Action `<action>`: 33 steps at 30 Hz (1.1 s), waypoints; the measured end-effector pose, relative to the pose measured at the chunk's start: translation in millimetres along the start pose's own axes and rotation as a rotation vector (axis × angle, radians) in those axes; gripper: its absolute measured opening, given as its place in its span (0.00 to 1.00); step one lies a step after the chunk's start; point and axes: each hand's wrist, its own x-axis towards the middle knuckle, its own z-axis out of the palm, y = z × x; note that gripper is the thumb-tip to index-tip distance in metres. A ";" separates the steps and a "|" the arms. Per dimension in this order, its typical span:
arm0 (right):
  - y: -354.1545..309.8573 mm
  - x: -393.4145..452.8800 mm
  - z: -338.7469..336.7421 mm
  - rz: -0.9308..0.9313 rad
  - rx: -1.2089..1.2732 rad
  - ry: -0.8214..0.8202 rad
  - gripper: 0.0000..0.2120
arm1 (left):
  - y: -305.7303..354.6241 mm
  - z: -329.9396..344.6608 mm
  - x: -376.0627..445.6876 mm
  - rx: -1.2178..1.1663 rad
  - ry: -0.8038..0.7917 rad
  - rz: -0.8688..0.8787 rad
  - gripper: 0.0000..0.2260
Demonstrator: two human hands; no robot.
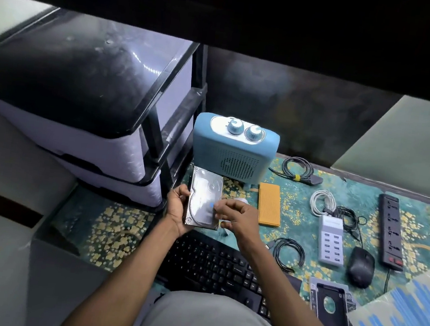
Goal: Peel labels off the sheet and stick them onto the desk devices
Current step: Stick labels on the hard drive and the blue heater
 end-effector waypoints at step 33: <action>30.0 25.4 -18.1 0.230 -0.582 0.286 0.60 | 0.5 2.4 49.1 1.483 0.585 0.340 0.47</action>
